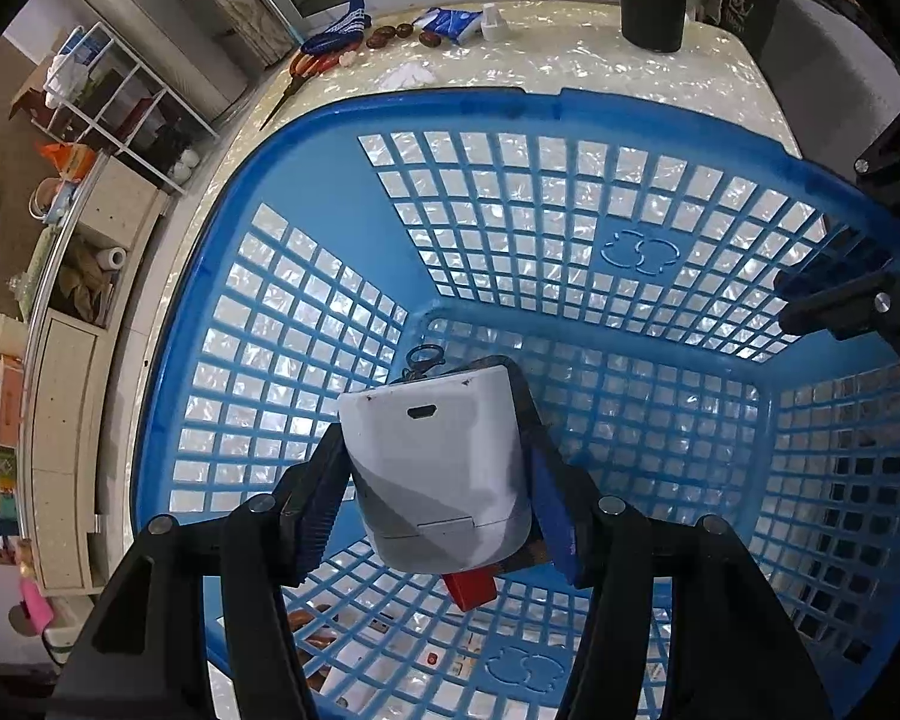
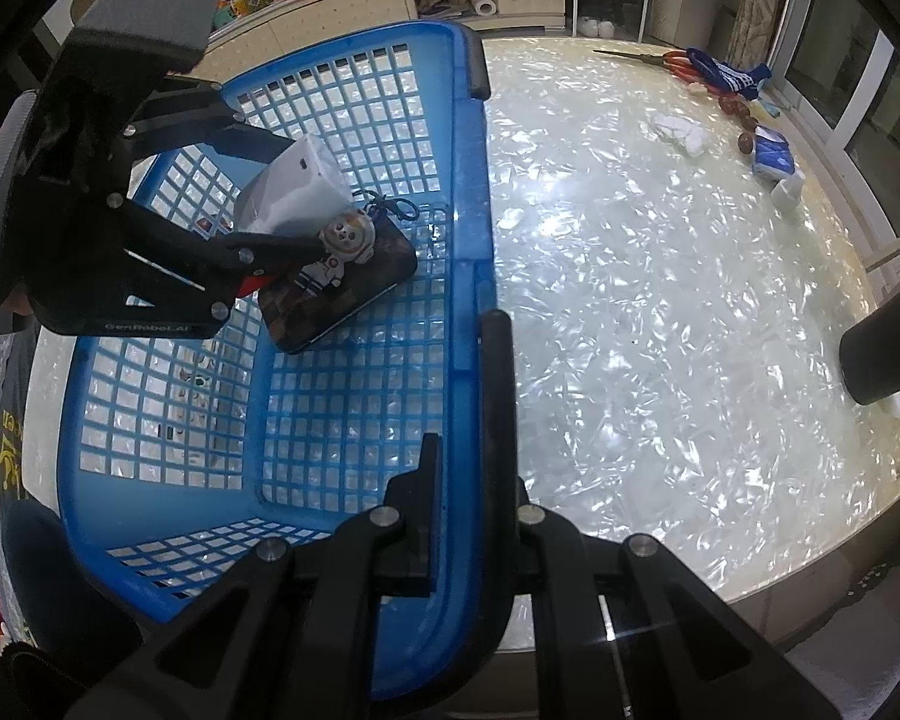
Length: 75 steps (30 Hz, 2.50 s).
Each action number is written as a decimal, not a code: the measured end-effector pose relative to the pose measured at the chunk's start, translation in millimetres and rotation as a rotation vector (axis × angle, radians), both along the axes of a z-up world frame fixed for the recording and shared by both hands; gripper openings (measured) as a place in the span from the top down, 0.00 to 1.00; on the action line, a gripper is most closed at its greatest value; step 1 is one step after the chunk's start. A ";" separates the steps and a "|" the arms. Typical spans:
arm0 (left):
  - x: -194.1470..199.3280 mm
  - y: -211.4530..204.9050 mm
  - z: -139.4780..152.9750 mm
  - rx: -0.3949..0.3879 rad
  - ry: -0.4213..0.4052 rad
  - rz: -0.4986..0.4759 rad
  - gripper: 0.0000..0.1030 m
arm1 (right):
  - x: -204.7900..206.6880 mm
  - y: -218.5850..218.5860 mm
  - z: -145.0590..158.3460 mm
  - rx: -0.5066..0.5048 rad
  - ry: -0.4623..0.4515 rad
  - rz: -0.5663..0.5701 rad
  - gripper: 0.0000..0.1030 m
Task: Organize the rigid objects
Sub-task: 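Lower the white device into the basket and open the left tool, then move the left tool back to the white charger on the table, then close the left tool on the white square charger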
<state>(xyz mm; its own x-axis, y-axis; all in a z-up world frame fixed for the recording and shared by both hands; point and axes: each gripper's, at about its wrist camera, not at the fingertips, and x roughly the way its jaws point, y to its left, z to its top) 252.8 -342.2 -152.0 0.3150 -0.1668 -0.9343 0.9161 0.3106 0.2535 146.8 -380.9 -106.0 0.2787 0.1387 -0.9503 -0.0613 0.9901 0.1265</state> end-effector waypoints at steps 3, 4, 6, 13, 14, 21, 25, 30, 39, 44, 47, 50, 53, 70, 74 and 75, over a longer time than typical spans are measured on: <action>-1.5 -0.9 -0.7 0.010 0.010 0.000 0.39 | 0.2 -0.3 0.3 0.002 0.000 -0.002 0.92; -2.9 0.0 -0.2 0.013 0.009 -0.001 0.38 | 0.2 -0.4 0.3 0.003 0.000 -0.002 0.92; -4.4 0.0 0.3 0.016 0.020 -0.005 0.33 | 0.4 -0.2 0.3 0.001 0.000 -0.002 0.92; -13.1 5.9 19.1 -0.031 0.048 -0.020 0.10 | 1.1 -1.4 0.1 0.002 0.001 0.003 0.92; -13.7 8.1 23.4 -0.040 0.050 -0.019 0.08 | 1.1 -1.4 0.1 0.001 0.001 0.003 0.92; -19.2 32.3 61.7 -0.060 0.052 0.014 0.00 | 1.8 -0.8 -0.4 -0.004 0.003 0.003 0.92; -22.1 57.2 89.7 -0.078 0.034 0.040 0.00 | 1.7 -0.4 -0.2 -0.009 0.005 0.005 0.92; -22.8 99.9 113.9 -0.107 0.018 0.103 0.00 | 1.2 0.2 -0.1 -0.014 0.006 0.004 0.92; -12.4 181.0 98.0 -0.106 0.034 0.304 0.00 | -2.8 3.9 1.3 -0.016 0.007 0.001 0.92; -13.2 207.4 63.2 -0.068 0.044 0.361 0.00 | -3.1 5.6 1.8 -0.022 0.011 0.005 0.92; -18.5 212.1 41.9 -0.060 0.075 0.367 0.00 | -2.5 5.9 1.4 -0.023 0.013 0.005 0.92; -27.9 211.0 22.6 -0.070 0.109 0.401 0.00 | -2.3 5.2 1.0 -0.024 0.014 0.005 0.92; -40.3 205.0 5.6 -0.094 0.140 0.419 0.00 | -2.3 5.0 0.5 -0.024 0.014 0.004 0.92; -84.5 162.5 -41.7 -0.095 0.189 0.145 0.00 | -1.4 5.3 0.1 -0.022 0.015 0.005 0.92; -83.9 152.6 -50.9 -0.061 0.187 0.090 0.00 | -1.2 5.6 -0.1 -0.021 0.015 0.005 0.92; -84.6 151.2 -53.2 -0.051 0.184 0.075 0.00 | -1.2 5.5 -0.1 -0.021 0.016 0.004 0.92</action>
